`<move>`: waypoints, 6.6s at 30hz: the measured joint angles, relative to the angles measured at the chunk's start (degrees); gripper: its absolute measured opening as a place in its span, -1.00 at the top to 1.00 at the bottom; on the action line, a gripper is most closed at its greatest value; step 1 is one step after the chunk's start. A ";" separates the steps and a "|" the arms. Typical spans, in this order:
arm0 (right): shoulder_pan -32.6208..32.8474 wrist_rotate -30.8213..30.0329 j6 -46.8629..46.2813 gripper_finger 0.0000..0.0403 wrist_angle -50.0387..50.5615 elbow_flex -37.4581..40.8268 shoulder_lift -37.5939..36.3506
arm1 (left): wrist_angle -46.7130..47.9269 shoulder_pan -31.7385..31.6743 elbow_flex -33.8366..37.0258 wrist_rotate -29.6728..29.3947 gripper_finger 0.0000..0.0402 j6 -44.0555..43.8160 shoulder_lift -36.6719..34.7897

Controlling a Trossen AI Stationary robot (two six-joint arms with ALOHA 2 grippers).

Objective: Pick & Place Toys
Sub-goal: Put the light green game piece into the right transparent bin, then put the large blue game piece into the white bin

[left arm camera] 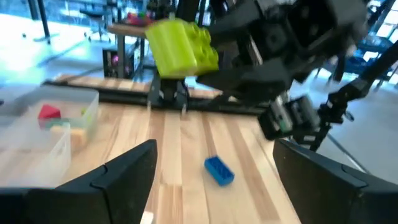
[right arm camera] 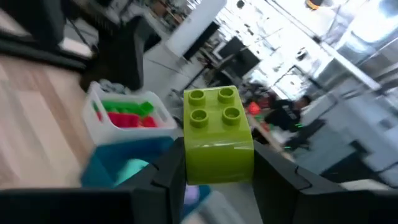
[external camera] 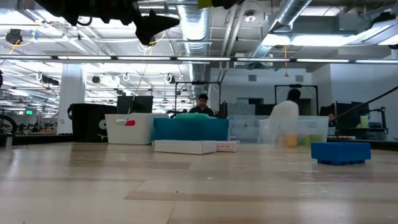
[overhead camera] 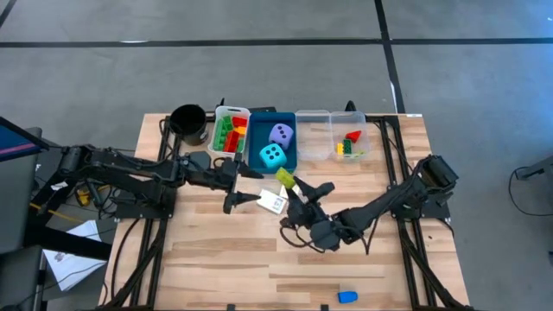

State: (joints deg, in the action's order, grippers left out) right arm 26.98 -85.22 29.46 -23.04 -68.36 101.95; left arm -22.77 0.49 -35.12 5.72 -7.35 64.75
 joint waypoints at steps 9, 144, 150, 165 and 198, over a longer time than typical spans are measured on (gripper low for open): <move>-10.76 15.15 -38.19 0.32 25.79 0.07 -1.24 | 7.79 0.02 -0.02 -0.17 -0.48 -0.56 0.02; 25.38 76.29 -89.44 -0.34 108.93 -60.74 30.42 | -1.72 19.43 0.01 -9.22 -0.48 -10.95 0.20; 27.49 75.05 -93.98 -0.47 111.57 -60.74 30.42 | -1.70 19.43 0.01 -9.20 -0.48 -10.93 0.20; 30.84 71.06 -103.00 -0.50 111.97 -60.74 30.42 | -1.70 19.43 0.01 -8.96 -0.48 -3.05 0.20; 30.58 75.73 -95.37 -0.50 104.87 -47.54 30.51 | -1.70 19.82 0.03 -9.16 -0.48 -2.54 0.20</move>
State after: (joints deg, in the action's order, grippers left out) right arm 57.56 -9.50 -65.90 81.83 -115.90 132.46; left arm -24.47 20.31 -35.09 -3.44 -9.89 64.95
